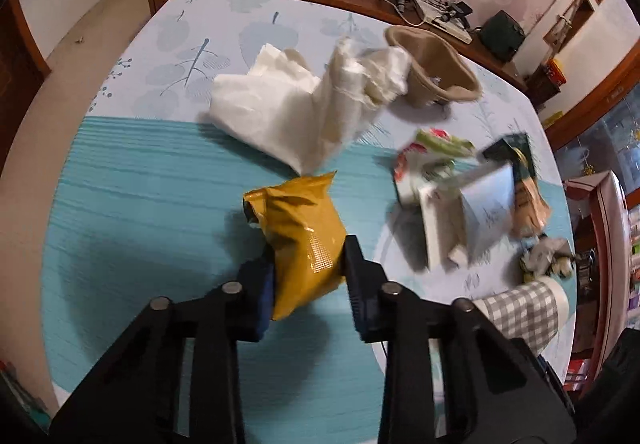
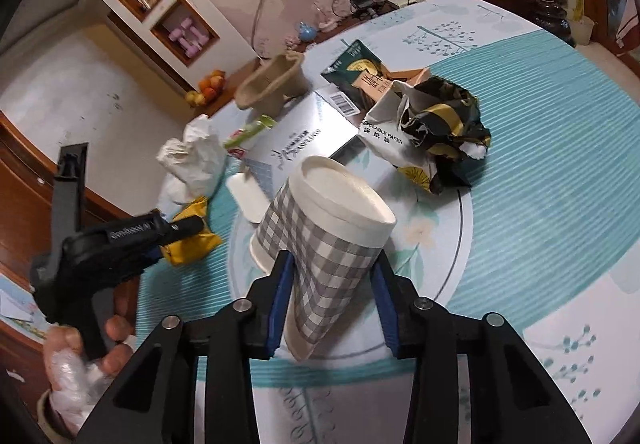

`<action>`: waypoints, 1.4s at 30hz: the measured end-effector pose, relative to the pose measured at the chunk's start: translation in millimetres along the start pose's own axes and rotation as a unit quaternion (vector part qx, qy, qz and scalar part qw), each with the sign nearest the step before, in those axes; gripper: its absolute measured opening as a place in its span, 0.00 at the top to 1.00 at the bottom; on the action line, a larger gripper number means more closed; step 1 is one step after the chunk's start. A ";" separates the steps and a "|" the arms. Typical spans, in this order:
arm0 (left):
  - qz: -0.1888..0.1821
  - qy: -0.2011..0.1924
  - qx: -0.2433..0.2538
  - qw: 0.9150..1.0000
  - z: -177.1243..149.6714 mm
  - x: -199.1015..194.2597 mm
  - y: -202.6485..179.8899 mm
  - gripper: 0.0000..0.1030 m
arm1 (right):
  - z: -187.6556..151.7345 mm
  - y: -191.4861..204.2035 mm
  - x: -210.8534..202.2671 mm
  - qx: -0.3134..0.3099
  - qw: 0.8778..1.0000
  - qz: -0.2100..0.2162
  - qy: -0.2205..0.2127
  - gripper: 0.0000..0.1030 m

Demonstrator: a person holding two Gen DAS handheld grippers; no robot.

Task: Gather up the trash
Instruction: 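Carry the yellow bag and checkered cup over the bin and open both tools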

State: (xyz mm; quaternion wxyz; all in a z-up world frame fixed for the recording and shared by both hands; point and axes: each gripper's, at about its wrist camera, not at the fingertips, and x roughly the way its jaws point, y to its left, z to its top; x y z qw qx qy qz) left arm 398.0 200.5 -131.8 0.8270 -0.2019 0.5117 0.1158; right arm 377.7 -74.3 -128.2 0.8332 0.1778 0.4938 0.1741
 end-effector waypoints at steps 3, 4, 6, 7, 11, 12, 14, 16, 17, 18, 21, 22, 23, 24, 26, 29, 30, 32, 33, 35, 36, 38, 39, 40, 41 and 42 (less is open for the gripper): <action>-0.010 -0.003 0.012 1.000 -17.5 -18.6 -7.3 0.78 | -12.6 -1.7 -21.8 0.004 1.000 0.021 -0.013 0.67; -0.014 -0.003 0.016 1.000 -24.5 -26.4 -9.6 0.78 | -16.6 -2.3 -29.1 0.004 1.000 0.025 -0.016 0.67; -0.026 -0.005 0.030 0.999 -43.2 -46.1 -17.4 0.78 | -30.0 -6.0 -52.2 0.009 0.999 0.039 -0.027 0.67; -0.036 -0.005 0.040 0.999 -54.6 -57.3 -22.5 0.78 | -36.8 -7.3 -63.4 0.013 0.998 0.044 -0.031 0.67; -0.072 0.006 0.090 0.993 -105.8 -99.9 -43.6 0.78 | -75.0 -15.7 -120.4 0.019 0.997 0.057 -0.054 0.67; -0.084 0.011 0.102 0.991 -123.6 -111.1 -50.2 0.78 | -87.7 -17.7 -138.0 0.018 0.996 0.060 -0.063 0.67; -0.113 0.026 0.123 0.986 -158.5 -130.9 -60.9 0.78 | -110.0 -21.5 -169.7 0.015 0.995 0.062 -0.079 0.67; -0.137 0.039 0.136 0.980 -187.6 -144.6 -70.3 0.78 | -133.7 -25.8 -201.5 0.013 0.993 0.061 -0.098 0.67; -0.151 0.046 0.142 0.977 -207.8 -153.3 -76.2 0.78 | -147.8 -28.6 -218.6 0.013 0.992 0.061 -0.107 0.67; -0.161 0.052 0.146 0.975 -220.7 -158.0 -79.9 0.78 | -161.7 -31.4 -234.5 0.012 0.992 0.059 -0.115 0.67; -0.184 0.065 0.157 0.968 -266.7 -171.6 -93.1 0.78 | -202.7 -41.8 -271.8 0.014 0.991 0.052 -0.124 0.67; -0.191 0.069 0.165 0.965 -282.8 -175.6 -98.2 0.78 | -212.6 -46.1 -280.1 0.015 0.991 0.047 -0.125 0.67; -0.193 0.070 0.174 0.963 -298.5 -180.1 -103.0 0.78 | -226.4 -52.1 -290.6 0.017 0.991 0.039 -0.127 0.67; -0.193 0.069 0.181 0.962 -312.0 -183.0 -106.4 0.78 | -239.3 -58.2 -300.0 0.018 0.991 0.030 -0.128 0.67; -0.192 0.066 0.203 0.958 -343.5 -187.9 -115.2 0.78 | -262.0 -71.8 -315.6 0.020 0.992 0.013 -0.127 0.67; -0.180 0.054 0.237 0.953 -382.8 -190.0 -124.7 0.78 | -294.0 -94.1 -330.9 0.034 0.993 -0.006 -0.116 0.67; -0.172 0.048 0.252 0.951 -396.8 -189.0 -128.0 0.78 | -304.9 -102.6 -333.7 0.040 0.993 -0.014 -0.110 0.67; -0.156 0.048 0.281 0.946 -423.4 -182.6 -135.1 0.78 | -323.3 -116.7 -335.0 0.046 0.993 -0.031 -0.100 0.67; -0.151 0.049 0.289 0.944 -431.2 -178.1 -136.1 0.78 | -332.1 -125.5 -333.0 0.052 0.994 -0.038 -0.091 0.67; -0.139 0.057 0.310 0.939 -451.6 -163.5 -141.9 0.78 | -346.2 -141.1 -325.6 0.070 0.994 -0.043 -0.076 0.67; -0.133 0.059 0.318 0.937 -455.1 -154.5 -143.2 0.78 | -354.8 -149.2 -321.6 0.077 0.993 -0.048 -0.069 0.67; -0.117 0.065 0.340 0.931 -472.5 -138.4 -148.3 0.78 | -368.5 -163.3 -310.3 0.087 0.993 -0.061 -0.056 0.67; -0.113 0.068 0.346 0.929 -477.0 -131.7 -148.9 0.78 | -376.0 -171.3 -303.3 0.093 0.992 -0.064 -0.047 0.67; -0.108 0.073 0.352 0.927 -483.4 -123.0 -150.0 0.78 | -378.5 -176.9 -294.9 0.098 0.992 -0.065 -0.041 0.67; -0.103 0.078 0.360 0.924 -489.7 -113.5 -151.4 0.78 | -385.0 -185.7 -285.6 0.108 0.991 -0.066 -0.030 0.67; -0.097 0.082 0.365 0.922 -493.6 -105.3 -153.3 0.78 | -390.7 -193.8 -276.2 0.118 0.991 -0.066 -0.021 0.67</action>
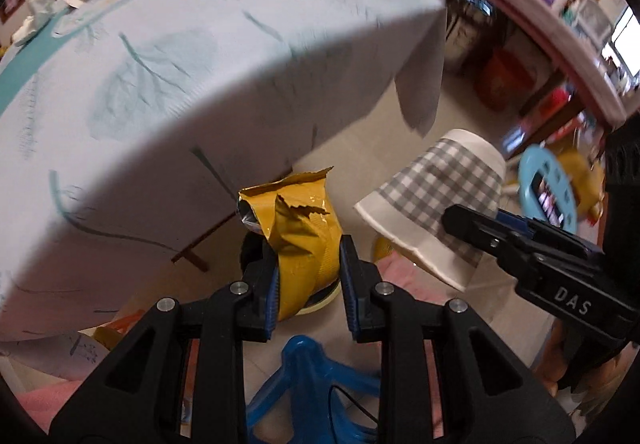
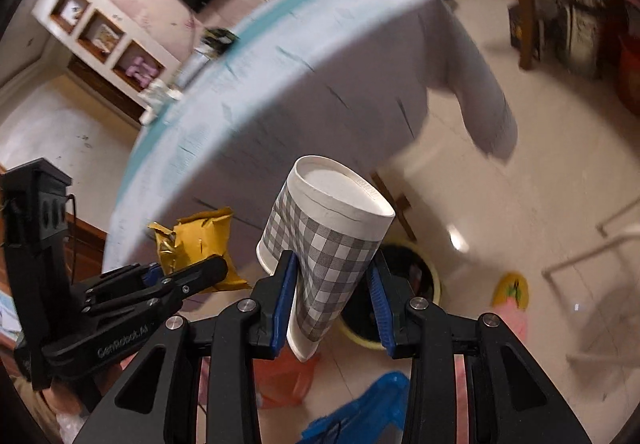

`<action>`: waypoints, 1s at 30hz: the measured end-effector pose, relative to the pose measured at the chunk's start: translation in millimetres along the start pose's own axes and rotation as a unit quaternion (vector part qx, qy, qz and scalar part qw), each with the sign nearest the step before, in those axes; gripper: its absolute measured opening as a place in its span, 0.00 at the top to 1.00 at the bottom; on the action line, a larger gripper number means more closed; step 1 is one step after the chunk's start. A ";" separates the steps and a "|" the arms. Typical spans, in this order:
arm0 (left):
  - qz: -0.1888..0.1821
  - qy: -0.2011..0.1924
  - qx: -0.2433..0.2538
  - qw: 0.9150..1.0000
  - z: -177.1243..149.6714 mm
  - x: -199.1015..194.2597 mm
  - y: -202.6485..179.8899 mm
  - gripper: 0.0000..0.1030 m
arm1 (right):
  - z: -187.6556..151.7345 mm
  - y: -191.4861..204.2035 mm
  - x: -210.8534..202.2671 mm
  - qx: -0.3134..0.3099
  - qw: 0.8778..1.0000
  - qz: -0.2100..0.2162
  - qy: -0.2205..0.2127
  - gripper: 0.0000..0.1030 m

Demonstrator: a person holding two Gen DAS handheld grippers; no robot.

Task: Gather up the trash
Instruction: 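Carry the yellow bag and checkered cup over the bin and open both tools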

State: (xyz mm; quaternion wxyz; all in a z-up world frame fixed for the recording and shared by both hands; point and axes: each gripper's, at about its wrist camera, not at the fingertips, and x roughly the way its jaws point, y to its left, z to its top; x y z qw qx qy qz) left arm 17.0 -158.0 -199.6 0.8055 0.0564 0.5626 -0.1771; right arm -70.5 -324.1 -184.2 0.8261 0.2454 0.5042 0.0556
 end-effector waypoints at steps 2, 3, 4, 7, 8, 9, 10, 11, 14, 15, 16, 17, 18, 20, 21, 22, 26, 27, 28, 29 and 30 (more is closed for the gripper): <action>0.007 0.014 0.009 1.000 -5.4 18.4 -2.7 0.78 | -5.9 -12.0 19.3 0.013 1.000 -0.007 0.014 0.67; 0.007 0.023 0.013 1.000 -8.5 29.8 -3.7 0.78 | -8.6 -17.9 30.6 0.016 1.000 -0.015 0.020 0.67; 0.010 0.028 0.019 0.999 -11.8 39.4 -5.2 0.78 | -12.0 -23.0 38.0 0.018 0.999 -0.021 0.023 0.67; 0.017 0.039 0.028 0.999 -18.7 67.1 -5.3 0.78 | -23.6 -44.0 65.6 0.037 0.998 -0.033 0.039 0.66; 0.019 0.045 0.027 0.998 -21.2 77.4 -4.7 0.78 | -28.5 -52.8 76.3 0.050 0.997 -0.034 0.046 0.66; 0.020 0.051 0.025 0.998 -24.6 89.2 -3.9 0.78 | -33.3 -61.6 87.5 0.064 0.996 -0.032 0.053 0.66; 0.023 0.056 0.026 0.998 -24.1 100.0 -1.3 0.78 | -35.3 -66.8 96.9 0.074 0.995 -0.033 0.059 0.66; 0.025 0.061 0.027 0.997 -26.4 110.3 -0.6 0.78 | -38.6 -72.7 107.5 0.082 0.994 -0.035 0.065 0.66; 0.033 0.074 0.042 0.996 -34.6 138.5 -0.8 0.78 | -44.7 -82.5 140.8 0.090 0.991 -0.048 0.083 0.65; 0.034 0.079 0.048 0.995 -37.9 147.7 -0.9 0.78 | -49.0 -87.2 152.0 0.093 0.990 -0.050 0.090 0.65; 0.034 0.083 0.051 0.995 -39.6 155.5 -1.7 0.78 | -48.7 -88.6 161.7 0.094 0.990 -0.052 0.095 0.64; 0.032 0.090 0.054 0.994 -42.1 164.3 -0.5 0.78 | -50.9 -91.5 170.5 0.094 0.989 -0.055 0.100 0.64; 0.031 0.093 0.054 0.994 -43.1 170.5 -0.4 0.78 | -52.5 -94.9 180.6 0.098 0.988 -0.055 0.107 0.63; 0.027 0.102 0.050 0.993 -43.1 182.6 2.3 0.78 | -47.4 -95.7 202.3 0.111 0.985 -0.054 0.119 0.62; 0.025 0.106 0.045 0.993 -43.3 188.3 4.2 0.77 | -45.8 -97.2 213.8 0.119 0.983 -0.056 0.127 0.61; 0.024 0.108 0.042 0.993 -41.9 192.2 5.4 0.77 | -45.9 -96.9 219.3 0.123 0.982 -0.058 0.131 0.61; 0.029 0.106 0.031 0.993 -35.9 202.7 14.5 0.76 | -46.7 -102.5 239.6 0.124 0.980 -0.063 0.144 0.60; 0.032 0.106 0.028 0.993 -34.7 205.5 17.5 0.73 | -46.1 -103.0 244.3 0.122 0.979 -0.061 0.149 0.60; 0.032 0.107 0.027 0.993 -33.5 208.1 20.1 0.68 | -47.5 -107.1 251.3 0.120 0.979 -0.057 0.153 0.60; 0.033 0.110 0.024 0.993 -32.9 210.4 22.8 0.65 | -47.8 -107.3 255.3 0.120 0.978 -0.051 0.160 0.60; 0.035 0.112 0.021 0.993 -31.9 213.5 25.4 0.60 | -48.5 -108.0 258.4 0.122 0.978 -0.044 0.165 0.60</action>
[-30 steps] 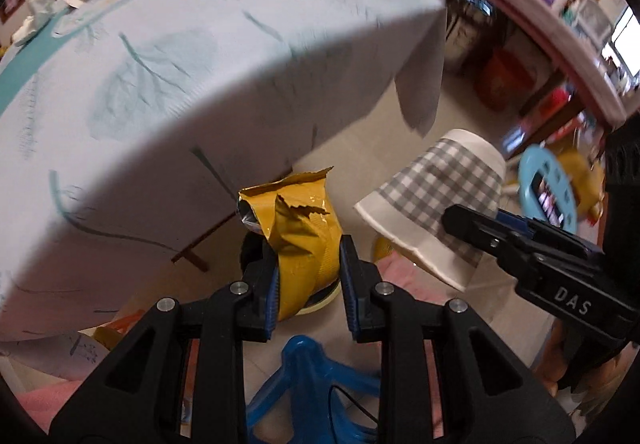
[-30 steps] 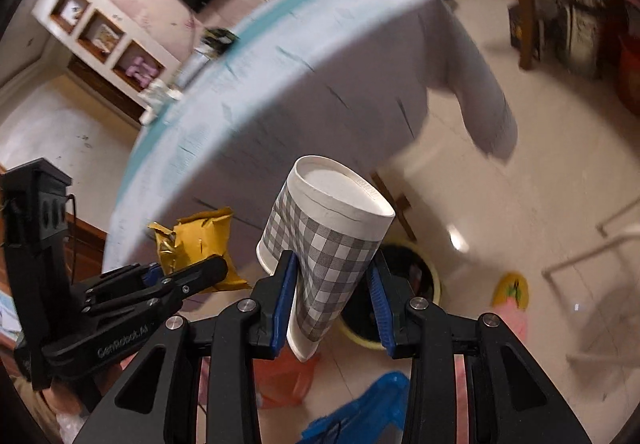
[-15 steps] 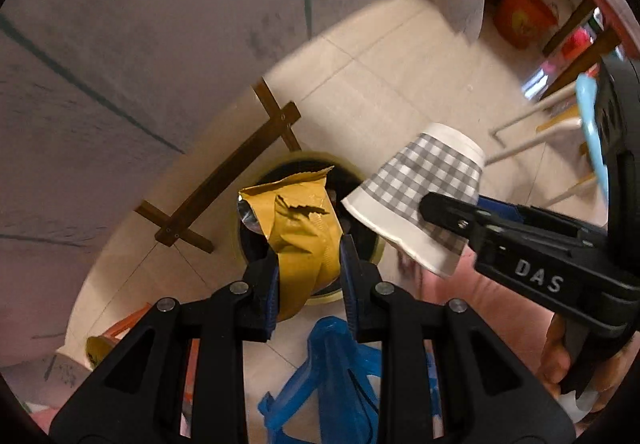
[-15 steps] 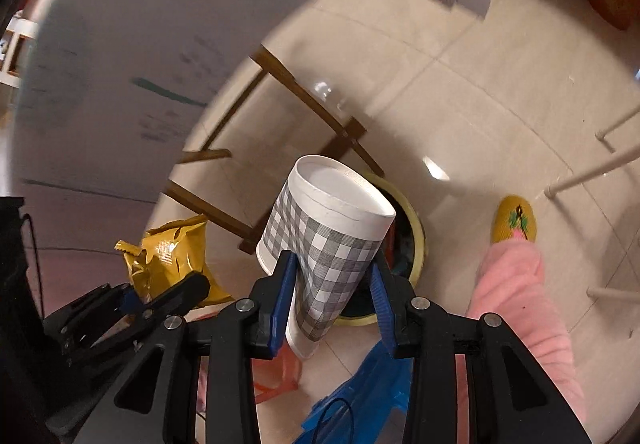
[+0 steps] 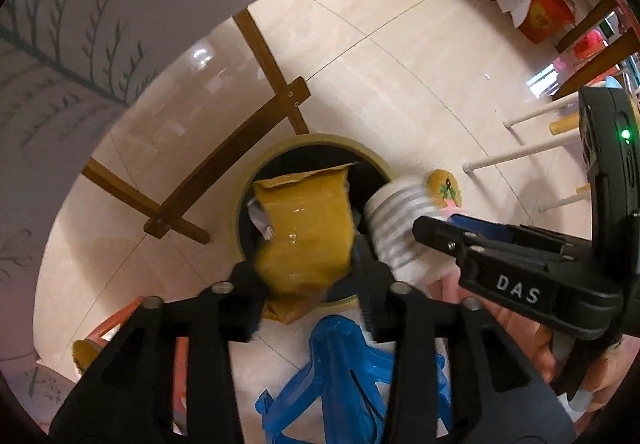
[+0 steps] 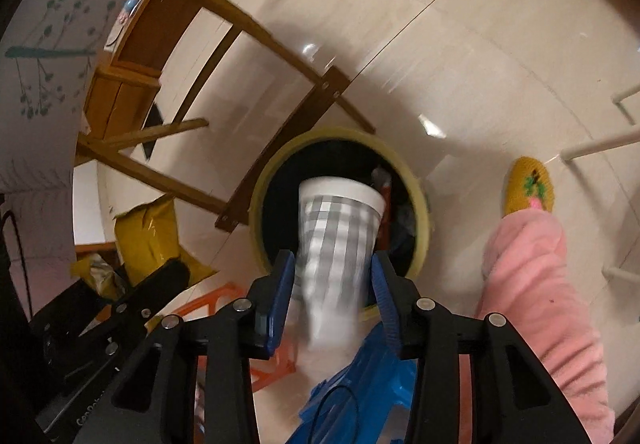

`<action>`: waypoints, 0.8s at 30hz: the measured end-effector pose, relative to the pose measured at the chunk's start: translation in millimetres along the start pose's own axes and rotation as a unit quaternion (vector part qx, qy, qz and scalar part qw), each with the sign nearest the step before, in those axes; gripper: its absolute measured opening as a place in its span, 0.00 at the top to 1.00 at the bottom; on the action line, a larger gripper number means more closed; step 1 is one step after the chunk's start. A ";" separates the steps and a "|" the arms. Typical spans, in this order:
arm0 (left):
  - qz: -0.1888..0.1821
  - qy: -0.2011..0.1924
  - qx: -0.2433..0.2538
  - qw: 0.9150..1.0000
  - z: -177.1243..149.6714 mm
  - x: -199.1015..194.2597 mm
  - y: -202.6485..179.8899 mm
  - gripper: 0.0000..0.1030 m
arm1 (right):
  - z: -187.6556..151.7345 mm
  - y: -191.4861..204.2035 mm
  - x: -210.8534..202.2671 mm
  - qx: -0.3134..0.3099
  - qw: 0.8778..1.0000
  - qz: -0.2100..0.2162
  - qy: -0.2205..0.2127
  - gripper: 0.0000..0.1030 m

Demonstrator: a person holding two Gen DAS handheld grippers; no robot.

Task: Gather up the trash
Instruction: 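Carry the yellow bag and checkered cup over the bin and open both tools, then hold both open tools above the bin, then lift back toward the table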

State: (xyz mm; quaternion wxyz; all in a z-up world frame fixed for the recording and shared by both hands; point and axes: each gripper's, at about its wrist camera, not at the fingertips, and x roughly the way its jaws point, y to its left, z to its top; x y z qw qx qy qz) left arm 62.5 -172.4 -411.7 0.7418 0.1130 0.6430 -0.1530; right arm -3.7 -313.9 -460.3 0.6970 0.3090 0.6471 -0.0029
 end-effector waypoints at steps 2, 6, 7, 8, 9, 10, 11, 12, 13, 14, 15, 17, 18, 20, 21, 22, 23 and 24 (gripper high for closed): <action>0.001 0.004 -0.002 1.000 1.3 2.7 2.3 0.52 | 1.3 -1.4 5.2 0.004 1.000 0.011 0.002 0.58; 0.006 0.007 0.001 1.000 0.3 6.5 3.7 0.41 | 4.4 -2.3 13.2 0.013 1.000 0.016 0.000 0.50; 0.005 0.009 0.002 1.000 -0.4 7.2 2.9 0.41 | 4.9 -3.4 14.9 0.013 1.000 0.015 0.001 0.50; 0.005 0.012 0.003 1.000 -1.4 8.0 2.8 0.41 | 5.1 -3.5 15.7 0.013 1.000 0.013 0.001 0.50; 0.004 0.015 0.003 1.000 -2.5 8.9 2.5 0.41 | 5.2 -3.2 16.6 0.013 1.000 0.012 0.001 0.50; 0.004 0.017 0.003 1.000 -3.4 9.6 2.6 0.41 | 5.1 -3.0 15.6 0.013 1.000 0.011 0.000 0.50; 0.004 0.020 0.001 1.000 -4.2 10.1 3.0 0.41 | 4.6 -2.1 12.3 0.013 1.000 0.010 -0.001 0.50; 0.003 0.021 -0.002 1.000 -5.2 10.3 2.9 0.41 | 4.8 -1.4 11.9 0.013 1.000 0.008 -0.003 0.50; 0.002 0.022 -0.006 1.000 -5.4 10.3 4.4 0.41 | 4.1 -0.7 10.5 0.012 1.000 0.007 -0.004 0.50; 0.001 0.022 -0.009 1.000 -6.3 10.9 5.3 0.41 | 3.9 0.1 9.1 0.011 1.000 0.006 -0.007 0.50; -0.001 0.022 -0.013 1.000 -6.7 9.7 6.3 0.41 | 3.6 1.1 7.7 0.010 1.000 0.005 -0.009 0.50; -0.002 0.019 -0.018 1.000 -6.9 6.7 7.8 0.41 | 3.3 2.6 5.2 0.007 1.000 0.002 -0.012 0.50; -0.003 0.018 -0.019 1.000 -7.2 4.7 8.5 0.41 | 2.8 4.3 3.4 0.005 1.000 0.002 -0.013 0.50; -0.001 0.015 -0.021 1.000 -8.0 0.5 9.1 0.41 | 2.2 5.8 0.1 0.001 1.000 0.000 -0.016 0.50; 0.002 0.013 -0.021 1.000 -8.9 -2.6 8.9 0.41 | 1.2 7.1 -1.9 -0.002 1.000 0.000 -0.017 0.50; 0.006 0.012 -0.020 1.000 -10.0 -5.6 8.8 0.41 | 0.4 8.3 -3.1 -0.004 1.000 0.001 -0.018 0.50; 0.008 0.010 -0.019 1.000 -11.4 -9.3 8.5 0.41 | -1.2 10.7 -5.4 -0.008 1.000 0.001 -0.018 0.50; 0.008 0.009 -0.019 1.000 -12.5 -11.9 7.6 0.41 | -3.1 13.4 -8.0 -0.013 1.000 0.000 -0.019 0.50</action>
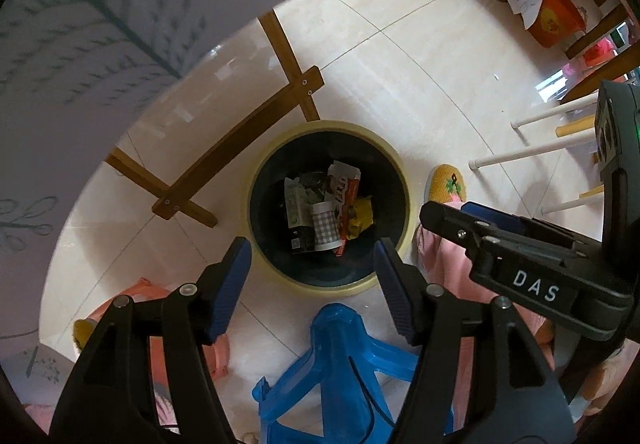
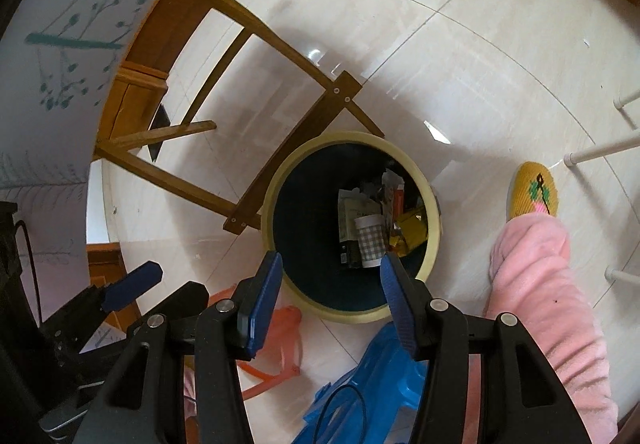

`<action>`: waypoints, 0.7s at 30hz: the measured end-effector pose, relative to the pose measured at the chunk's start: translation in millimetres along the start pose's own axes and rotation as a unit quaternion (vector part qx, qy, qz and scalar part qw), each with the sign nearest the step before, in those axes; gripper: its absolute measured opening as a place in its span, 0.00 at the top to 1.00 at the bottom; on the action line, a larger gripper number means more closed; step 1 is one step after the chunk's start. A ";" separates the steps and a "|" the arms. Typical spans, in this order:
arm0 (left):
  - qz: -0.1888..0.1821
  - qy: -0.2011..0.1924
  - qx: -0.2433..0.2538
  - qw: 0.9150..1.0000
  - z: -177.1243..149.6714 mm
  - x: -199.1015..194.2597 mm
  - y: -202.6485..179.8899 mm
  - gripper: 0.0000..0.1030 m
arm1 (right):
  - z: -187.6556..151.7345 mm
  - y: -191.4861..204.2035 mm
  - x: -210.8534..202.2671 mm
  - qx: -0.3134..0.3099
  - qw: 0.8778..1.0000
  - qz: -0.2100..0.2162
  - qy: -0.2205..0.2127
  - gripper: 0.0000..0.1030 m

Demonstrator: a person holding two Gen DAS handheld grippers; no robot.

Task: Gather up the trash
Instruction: 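Hold both open tools above the bin, then lift back toward the table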

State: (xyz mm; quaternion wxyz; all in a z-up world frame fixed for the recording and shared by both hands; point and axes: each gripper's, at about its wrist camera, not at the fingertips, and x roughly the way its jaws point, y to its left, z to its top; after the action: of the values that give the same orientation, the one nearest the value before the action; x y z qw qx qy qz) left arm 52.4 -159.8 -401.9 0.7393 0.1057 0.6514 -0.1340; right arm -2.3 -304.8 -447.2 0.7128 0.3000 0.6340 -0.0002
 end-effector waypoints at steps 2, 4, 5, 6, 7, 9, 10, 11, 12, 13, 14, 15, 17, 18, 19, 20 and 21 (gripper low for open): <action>0.002 -0.005 0.003 1.000 -3.1 -8.2 -1.9 0.41 | -3.2 5.1 -5.3 -0.010 1.000 0.000 -0.003 0.50; 0.005 -0.010 0.006 1.000 -6.6 -18.5 -3.8 0.41 | -7.0 9.2 -11.6 -0.015 1.000 -0.002 -0.007 0.50; 0.003 -0.013 0.006 1.000 -8.3 -24.0 -4.6 0.41 | -9.0 10.8 -15.3 -0.016 1.000 -0.002 -0.008 0.50; 0.003 -0.016 0.007 1.000 -10.0 -29.0 -5.3 0.41 | -11.3 12.8 -19.6 -0.018 1.000 -0.002 -0.009 0.50; 0.002 -0.019 0.007 1.000 -12.2 -35.5 -6.4 0.41 | -13.6 14.0 -22.4 -0.020 1.000 -0.002 -0.010 0.50; 0.002 -0.026 0.010 1.000 -15.5 -47.3 -8.4 0.41 | -19.2 17.9 -31.3 -0.025 1.000 -0.001 -0.013 0.50; 0.002 -0.029 0.011 1.000 -16.5 -53.3 -9.4 0.41 | -22.1 19.0 -35.0 -0.027 1.000 -0.001 -0.014 0.49; 0.003 -0.033 0.013 0.999 -18.4 -60.8 -10.5 0.41 | -25.4 20.4 -39.7 -0.028 0.999 0.000 -0.016 0.50; 0.003 -0.036 0.014 0.999 -19.9 -66.2 -11.0 0.41 | -28.7 22.3 -45.9 -0.030 0.999 0.002 -0.019 0.50; 0.006 -0.039 0.016 0.999 -21.8 -73.4 -11.6 0.41 | -32.1 22.8 -50.0 -0.031 0.999 0.003 -0.021 0.50; 0.007 -0.042 0.017 0.999 -23.1 -79.8 -11.9 0.41 | -35.8 24.1 -55.9 -0.032 0.999 0.005 -0.024 0.50; 0.006 -0.043 0.018 0.999 -24.4 -85.2 -11.8 0.41 | -39.5 26.0 -63.2 -0.034 0.999 0.007 -0.028 0.50; 0.005 -0.047 0.019 0.999 -27.3 -97.0 -12.0 0.41 | -45.7 29.9 -75.2 -0.037 0.999 0.012 -0.034 0.50; 0.003 -0.049 0.021 0.999 -28.6 -103.8 -12.4 0.41 | -48.7 32.5 -82.8 -0.039 0.998 0.014 -0.038 0.50; 0.002 -0.050 0.023 0.998 -29.8 -110.9 -13.2 0.41 | -50.7 33.9 -88.0 -0.042 0.998 0.017 -0.041 0.50; 0.002 -0.051 0.025 0.998 -30.9 -116.0 -13.8 0.41 | -53.0 36.6 -95.3 -0.045 0.998 0.018 -0.045 0.50; 0.007 -0.051 0.027 0.998 -32.5 -123.3 -14.6 0.41 | -55.3 39.6 -104.1 -0.050 0.997 0.020 -0.050 0.50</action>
State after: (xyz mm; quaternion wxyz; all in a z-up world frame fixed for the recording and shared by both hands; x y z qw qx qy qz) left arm 2.9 -155.4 -283.6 0.7695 0.1228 0.6081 -0.1519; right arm -57.7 -288.3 -337.1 0.7573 0.2767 0.5908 0.0306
